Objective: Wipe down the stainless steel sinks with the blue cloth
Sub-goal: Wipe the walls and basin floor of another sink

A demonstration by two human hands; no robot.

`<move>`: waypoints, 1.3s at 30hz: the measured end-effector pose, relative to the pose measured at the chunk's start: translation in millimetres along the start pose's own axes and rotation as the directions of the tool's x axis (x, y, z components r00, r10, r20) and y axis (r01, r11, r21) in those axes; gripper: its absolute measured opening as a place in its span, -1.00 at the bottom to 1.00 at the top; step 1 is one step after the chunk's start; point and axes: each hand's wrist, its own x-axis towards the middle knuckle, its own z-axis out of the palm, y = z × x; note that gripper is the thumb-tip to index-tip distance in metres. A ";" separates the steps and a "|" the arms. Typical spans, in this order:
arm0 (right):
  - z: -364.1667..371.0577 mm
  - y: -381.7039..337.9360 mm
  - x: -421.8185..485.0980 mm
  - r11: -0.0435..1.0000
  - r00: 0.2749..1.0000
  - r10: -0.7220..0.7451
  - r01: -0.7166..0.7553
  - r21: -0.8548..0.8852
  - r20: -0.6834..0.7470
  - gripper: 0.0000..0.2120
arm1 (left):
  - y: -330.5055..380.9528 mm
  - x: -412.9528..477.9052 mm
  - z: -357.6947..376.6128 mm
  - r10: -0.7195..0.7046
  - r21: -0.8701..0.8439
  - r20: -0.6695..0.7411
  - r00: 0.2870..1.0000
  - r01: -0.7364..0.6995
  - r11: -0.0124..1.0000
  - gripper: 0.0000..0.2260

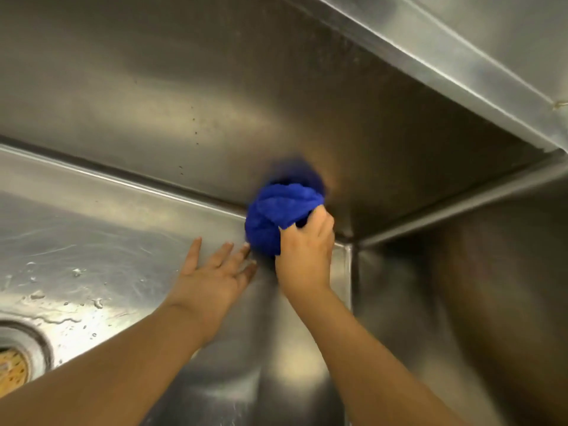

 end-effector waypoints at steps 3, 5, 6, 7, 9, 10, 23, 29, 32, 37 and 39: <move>5.0 3.7 -5.2 0.990 0.987 0.102 -0.089 -0.108 0.123 -0.46 | 0.7 -0.7 -0.8 0.005 0.009 -0.004 1.000 -0.005 1.000 -0.01; -13.1 -4.1 -3.4 0.998 1.000 0.012 -0.012 -0.067 -0.002 -0.36 | 0.7 -3.2 -2.9 0.012 -0.002 -0.009 1.000 -0.012 1.000 -0.07; -26.1 -13.7 1.7 0.999 0.992 -0.032 0.032 -0.006 -0.125 -0.35 | 0.2 -3.6 -4.0 0.013 0.004 -0.015 1.000 -0.013 1.000 -0.06; -36.3 -27.1 9.0 0.995 0.970 -0.081 0.093 0.041 -0.231 -0.36 | -0.6 -4.4 -4.3 0.016 0.015 -0.015 1.000 -0.015 1.000 -0.05; -41.8 -56.8 27.3 0.969 0.929 -0.173 0.220 0.114 -0.326 -0.44 | -0.9 -5.1 -0.8 0.017 0.027 -0.013 1.000 -0.017 0.999 -0.09; -39.9 -73.3 35.3 0.950 0.912 -0.222 0.282 0.134 -0.346 -0.54 | -0.6 -4.8 1.1 0.008 0.016 -0.029 1.000 -0.008 1.000 -0.14; -23.6 29.4 4.1 0.869 0.925 -0.378 0.369 -0.329 0.038 -0.75 | -33.6 -12.2 13.0 0.051 -0.022 -0.071 0.996 -0.053 0.998 0.09; 34.8 -125.2 33.1 0.871 0.872 -0.488 0.485 -0.073 -0.037 -0.68 | -108.1 -34.3 30.6 -0.101 0.056 -0.028 0.995 0.102 0.993 0.19; 43.8 -90.9 32.5 0.808 0.829 -0.558 0.548 -0.217 0.017 -0.82 | -109.4 -29.6 35.4 -0.094 0.029 -0.026 0.995 0.095 0.995 0.22; 9.2 8.4 14.4 0.799 0.858 -0.494 0.511 -0.316 0.139 -0.79 | -108.3 -28.8 40.7 -0.068 0.023 -0.048 0.996 0.069 0.997 0.18; 5.7 -10.7 17.0 0.824 0.867 -0.492 0.494 -0.277 0.080 -0.78 | -107.2 -29.2 40.4 -0.067 0.024 -0.047 0.997 0.068 0.997 0.18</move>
